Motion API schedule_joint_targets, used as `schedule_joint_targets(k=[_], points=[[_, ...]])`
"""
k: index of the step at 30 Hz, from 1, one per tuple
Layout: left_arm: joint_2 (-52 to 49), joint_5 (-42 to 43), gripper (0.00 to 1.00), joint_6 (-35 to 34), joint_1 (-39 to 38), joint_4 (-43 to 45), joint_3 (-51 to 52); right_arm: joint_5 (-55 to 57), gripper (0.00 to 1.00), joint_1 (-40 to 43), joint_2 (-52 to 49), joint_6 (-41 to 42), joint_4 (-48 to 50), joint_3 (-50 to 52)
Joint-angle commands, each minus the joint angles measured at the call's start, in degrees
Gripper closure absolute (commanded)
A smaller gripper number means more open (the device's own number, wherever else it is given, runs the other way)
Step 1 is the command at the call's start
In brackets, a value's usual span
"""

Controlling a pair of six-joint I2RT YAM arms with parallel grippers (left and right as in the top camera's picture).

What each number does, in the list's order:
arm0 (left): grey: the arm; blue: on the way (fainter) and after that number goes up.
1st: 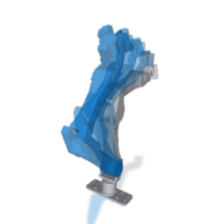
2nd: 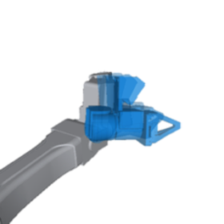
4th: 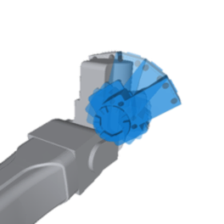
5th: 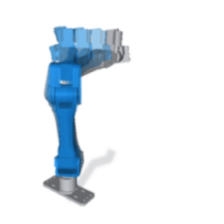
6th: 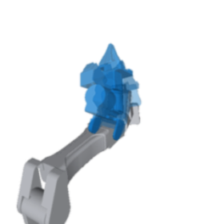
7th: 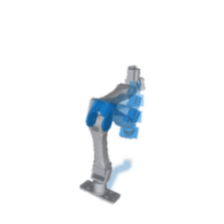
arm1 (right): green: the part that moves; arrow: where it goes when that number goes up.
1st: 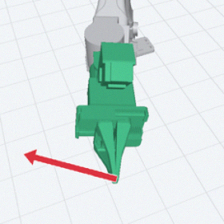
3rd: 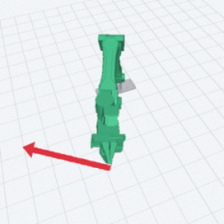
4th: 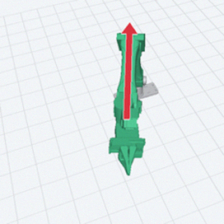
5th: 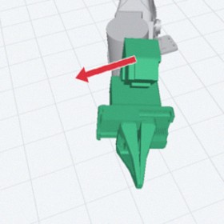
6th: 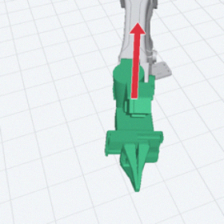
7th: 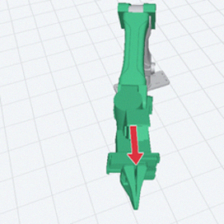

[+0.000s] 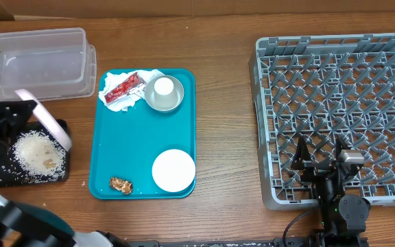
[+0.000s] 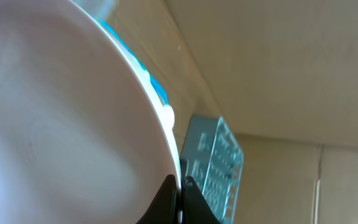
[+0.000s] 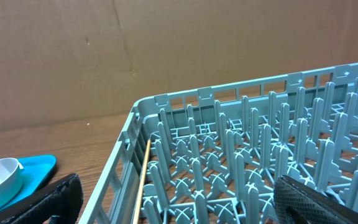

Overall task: Sort waste into correct bins and load items into the dishwasher
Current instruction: 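Carry the emptied plate back and set it on the teal tray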

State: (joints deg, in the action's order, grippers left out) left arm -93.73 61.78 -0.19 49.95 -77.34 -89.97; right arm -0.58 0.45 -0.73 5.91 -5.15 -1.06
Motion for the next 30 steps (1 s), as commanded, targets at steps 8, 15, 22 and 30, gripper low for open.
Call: schedule_joint_targets(k=[8, 15, 22, 30], points=[[5.9, -11.8, 0.96, 1.8, -20.7, -4.7, -0.1, 0.5, 0.0, 0.3, 0.6, -0.4, 0.3, 0.6], [5.9, -33.2, 0.96, -10.5, -37.8, 1.1, -0.1, 0.5, 0.0, 0.3, 0.6, -0.4, 0.3, 0.6], [5.6, -54.8, 0.96, -21.7, -51.9, 3.7, -0.1, 0.5, 0.0, 0.3, 0.6, -0.4, 0.3, 0.6], [0.9, -61.6, 0.96, -26.2, -60.4, 4.3, -0.1, 0.5, 0.0, 0.3, 0.6, -0.4, 0.3, 0.6]])
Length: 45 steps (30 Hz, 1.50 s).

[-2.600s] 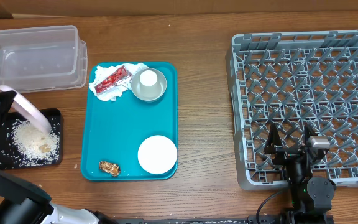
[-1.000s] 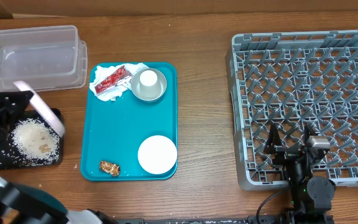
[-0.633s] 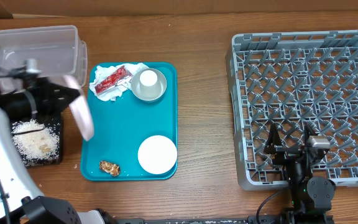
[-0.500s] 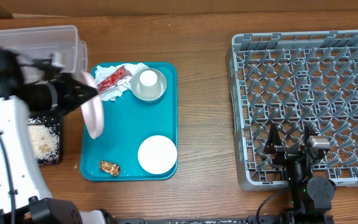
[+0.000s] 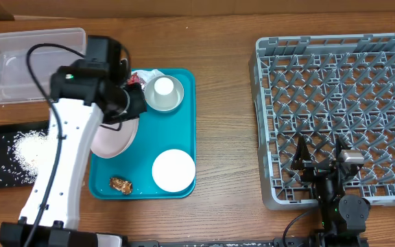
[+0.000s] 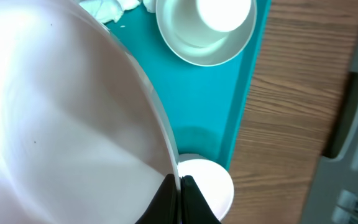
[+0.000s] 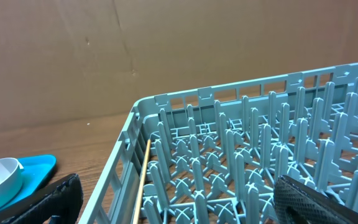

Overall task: Sort waste into correct bins and load items into the dishwasher
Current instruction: 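Carry the emptied plate back and set it on the teal tray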

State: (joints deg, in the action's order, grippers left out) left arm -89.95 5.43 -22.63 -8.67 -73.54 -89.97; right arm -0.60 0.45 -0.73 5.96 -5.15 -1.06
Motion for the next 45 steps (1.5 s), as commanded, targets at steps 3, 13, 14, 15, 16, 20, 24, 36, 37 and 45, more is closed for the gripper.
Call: schedule_joint_targets(k=[3, 13, 14, 15, 16, 20, 24, 36, 37, 45], points=[[-6.1, -5.2, 0.96, -5.2, -3.0, 0.5, -0.1, 0.5, 0.0, 0.3, 0.6, -0.4, 0.3, 0.6], [-14.1, -3.1, 0.96, -5.9, -4.2, 3.3, -0.1, 0.5, 0.0, 0.3, 0.6, -0.4, 0.3, 0.6], [-14.7, -3.1, 0.96, -5.9, -4.2, 3.5, -0.1, 0.5, 0.0, 0.3, 0.6, -0.4, 0.3, 0.6], [-15.4, -3.1, 0.96, -5.9, -4.2, 3.5, -0.1, 0.5, 0.0, 0.3, 0.6, -0.4, 0.3, 0.6], [-16.0, -3.1, 0.96, -5.9, -4.2, 3.5, -0.1, 0.5, 0.0, 0.3, 0.6, -0.4, 0.3, 0.6], [-18.6, -3.0, 0.96, -5.9, -4.5, 3.5, -0.1, 0.5, 0.0, 0.3, 0.6, -0.4, 0.3, 0.6], [-19.4, -3.1, 0.91, -6.3, -4.5, 4.1, -0.1, 0.5, 0.0, 0.3, 0.6, -0.4, 0.3, 0.6], [-16.9, -1.3, 0.0, -5.9, -4.2, 2.8, -1.0, 0.5, 0.0, 0.3, 0.6, -0.4, 0.3, 0.6], [-15.8, -1.4, 0.0, -5.9, -3.9, 2.1, -1.3, 0.5, 0.0, 0.3, 0.6, -0.4, 0.3, 0.6], [-2.6, -2.3, 0.0, -6.3, 0.8, -6.6, -1.7, 0.5, 0.0, 0.3, 0.6, -0.4, 0.3, 0.6]])
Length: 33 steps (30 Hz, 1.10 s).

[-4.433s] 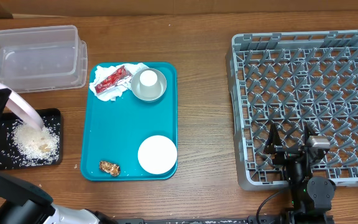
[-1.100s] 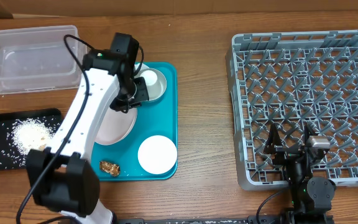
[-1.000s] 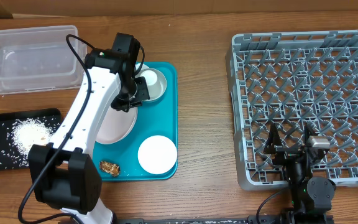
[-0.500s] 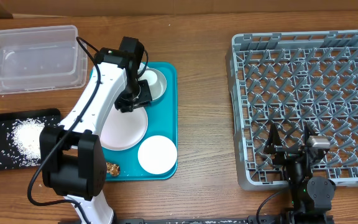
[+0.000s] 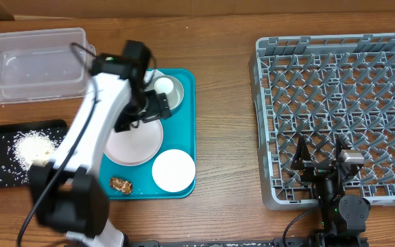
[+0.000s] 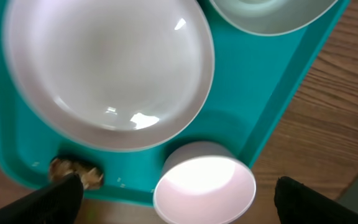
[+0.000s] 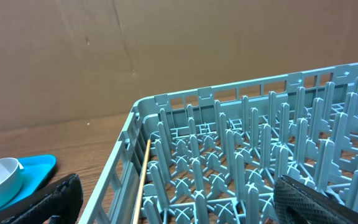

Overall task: Sort waste into correct bins and load items into the dishwasher
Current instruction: 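Carry the emptied plate back and set it on the teal tray, then move the left gripper down to the brown food scrap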

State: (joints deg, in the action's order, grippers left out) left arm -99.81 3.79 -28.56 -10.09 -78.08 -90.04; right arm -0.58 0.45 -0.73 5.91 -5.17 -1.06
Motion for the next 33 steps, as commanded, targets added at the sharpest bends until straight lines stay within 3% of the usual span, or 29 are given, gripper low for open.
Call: schedule_joint_targets(k=[1, 4, 8, 16, 25, 33], points=[[9.0, -1.9, 0.0, -1.1, 2.6, -3.4, -1.6, 0.5, 0.0, 0.3, 0.6, -0.4, 0.3, 0.6], [13.8, -6.9, 0.0, -4.0, 3.6, -6.7, -0.8, 0.5, 0.0, 0.3, 0.6, -0.4, 0.3, 0.6], [19.5, -7.3, 0.0, -7.2, 4.5, -8.1, 3.3, 0.5, 0.0, 0.3, 0.6, -0.4, 0.3, 0.6], [31.4, -8.2, 0.0, -18.5, 5.4, 1.1, 25.1, 0.5, 0.0, 0.3, 0.6, -0.4, 0.3, 0.6], [31.4, -8.5, 0.0, -21.7, 11.3, 13.0, 40.3, 0.5, 0.0, 0.3, 0.6, -0.4, 0.3, 0.6], [26.5, -7.0, 0.03, -20.7, 18.4, 20.4, 47.2, 0.5, 0.0, 0.3, 0.6, -0.4, 0.3, 0.6]])
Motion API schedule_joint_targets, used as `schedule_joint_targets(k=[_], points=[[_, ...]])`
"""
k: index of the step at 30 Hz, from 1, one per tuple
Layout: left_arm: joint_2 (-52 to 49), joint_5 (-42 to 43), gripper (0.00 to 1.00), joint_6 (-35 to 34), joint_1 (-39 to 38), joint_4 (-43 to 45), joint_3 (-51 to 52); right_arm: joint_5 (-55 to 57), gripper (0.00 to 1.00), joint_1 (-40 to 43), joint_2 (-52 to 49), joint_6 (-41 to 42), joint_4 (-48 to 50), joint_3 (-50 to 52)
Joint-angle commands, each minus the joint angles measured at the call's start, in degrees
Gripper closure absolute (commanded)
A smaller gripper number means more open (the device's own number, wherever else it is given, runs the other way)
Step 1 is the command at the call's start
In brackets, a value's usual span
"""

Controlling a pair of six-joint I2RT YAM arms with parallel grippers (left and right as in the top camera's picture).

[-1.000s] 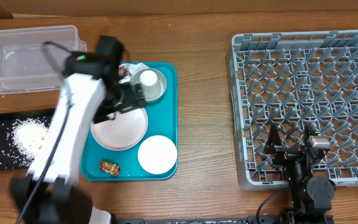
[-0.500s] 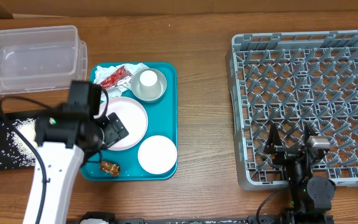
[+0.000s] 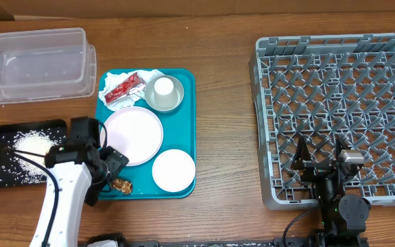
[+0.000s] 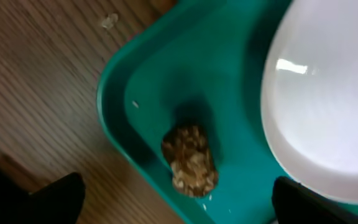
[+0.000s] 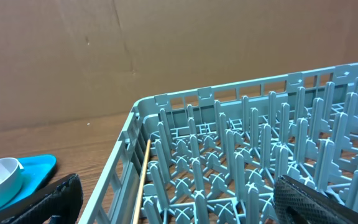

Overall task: Sort waste into correct bins and load items into the dishwasher
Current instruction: 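Move the left gripper down to the brown food scrap, then grasp the food scrap and drop it onto the black tray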

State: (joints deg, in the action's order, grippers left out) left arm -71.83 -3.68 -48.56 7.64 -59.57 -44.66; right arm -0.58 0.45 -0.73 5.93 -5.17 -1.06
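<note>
On the teal tray (image 3: 187,110) lie a pink plate (image 3: 134,135), a white cup (image 3: 173,170), a pale bowl with a small cup in it (image 3: 164,93), crumpled wrappers (image 3: 125,88) and a brown food scrap (image 3: 121,184). My left gripper (image 3: 105,169) hovers open over the tray's near left corner; the scrap (image 4: 190,159) sits between its fingers in the left wrist view, beside the plate (image 4: 328,106). The grey dish rack (image 3: 338,103) stands at right. My right gripper (image 3: 319,156) rests open at the rack's near edge, over its prongs (image 5: 229,155).
A clear plastic bin (image 3: 36,63) stands at the back left. A black tray with spilled rice (image 3: 26,152) lies left of the teal tray. A thin wooden stick (image 5: 143,180) lies along the rack's inner left wall.
My left gripper has moved from over the plate near the bowl to the tray's near left corner, above the food scrap. The plate stays on the tray. The right arm has not moved.
My left gripper held the pink plate tilted over the black tray with rice on it. Then it held the plate over the teal tray. Then the plate lay flat on the tray and the gripper was open above it. Now it is over the scrap.
</note>
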Motion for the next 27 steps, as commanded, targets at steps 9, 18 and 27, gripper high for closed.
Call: schedule_joint_targets(k=[9, 18, 27], points=[[-8.4, 2.2, 0.14, -0.1, 0.6, 9.8, 4.9, 0.5, 0.0, 0.3, 0.6, -0.4, 0.3, 0.6], [-12.8, 7.4, 0.15, 5.1, 0.6, 13.9, 5.0, 0.5, 0.0, 0.3, 0.6, -0.4, 0.3, 0.6], [-13.7, 7.8, 0.3, 5.1, 0.6, 13.7, 5.0, 0.5, 0.0, 0.3, 0.6, -0.4, 0.3, 0.6]])
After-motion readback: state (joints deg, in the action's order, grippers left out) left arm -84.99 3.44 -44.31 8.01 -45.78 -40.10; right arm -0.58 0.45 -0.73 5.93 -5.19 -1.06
